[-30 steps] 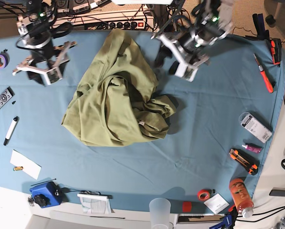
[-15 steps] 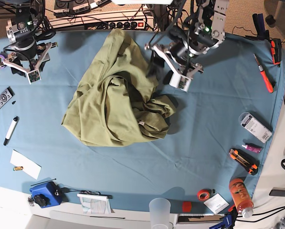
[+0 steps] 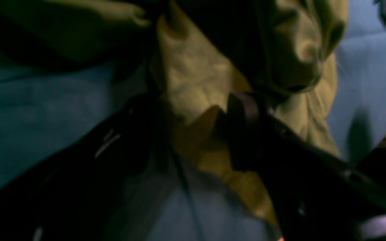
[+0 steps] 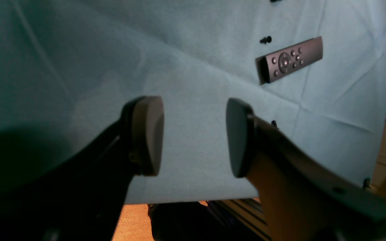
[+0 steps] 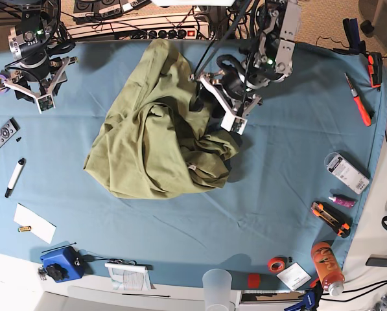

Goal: Layout the t-shirt on the table in an organized manner, then fold the t-shirt properly
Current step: 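Grasp the t-shirt fabric with both grippers, then pull the grasped fabric with the right gripper away from the left gripper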

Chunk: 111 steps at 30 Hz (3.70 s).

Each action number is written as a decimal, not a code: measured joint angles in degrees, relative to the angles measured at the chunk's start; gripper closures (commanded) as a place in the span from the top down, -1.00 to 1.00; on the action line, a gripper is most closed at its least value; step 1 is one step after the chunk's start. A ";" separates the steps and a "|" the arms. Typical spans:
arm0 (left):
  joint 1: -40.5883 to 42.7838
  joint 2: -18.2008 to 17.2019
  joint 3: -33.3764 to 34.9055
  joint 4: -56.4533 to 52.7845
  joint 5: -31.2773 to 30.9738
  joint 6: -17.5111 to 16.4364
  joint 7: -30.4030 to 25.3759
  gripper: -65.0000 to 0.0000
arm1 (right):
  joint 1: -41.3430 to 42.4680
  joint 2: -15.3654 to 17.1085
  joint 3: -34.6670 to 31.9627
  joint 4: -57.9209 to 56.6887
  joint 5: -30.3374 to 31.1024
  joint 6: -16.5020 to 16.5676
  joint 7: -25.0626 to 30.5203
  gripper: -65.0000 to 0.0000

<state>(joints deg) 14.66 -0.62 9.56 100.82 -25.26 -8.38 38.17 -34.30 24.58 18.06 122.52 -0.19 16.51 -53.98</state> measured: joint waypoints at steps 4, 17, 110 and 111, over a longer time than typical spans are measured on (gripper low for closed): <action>-0.63 2.80 0.11 -3.76 -2.08 -0.26 -0.28 -0.13 | 0.02 0.00 0.00 0.00 0.00 0.02 1.38 -0.08; -5.57 1.38 1.27 -4.59 4.42 4.33 6.91 -1.00 | 5.46 -0.02 0.04 -0.02 11.91 12.92 3.67 -0.08; -4.13 -11.15 -9.05 -2.54 4.17 -0.79 3.72 -1.00 | 19.17 -0.46 18.29 -19.06 19.61 8.22 -4.48 -1.00; -3.82 -12.00 -8.96 -2.43 4.09 -1.14 3.30 -1.00 | 18.01 -0.48 18.62 -19.12 19.82 8.59 -4.81 -1.00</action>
<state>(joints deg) 10.83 -12.62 0.60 98.39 -21.17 -9.52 41.47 -16.29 24.10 36.69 103.39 19.64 25.10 -58.78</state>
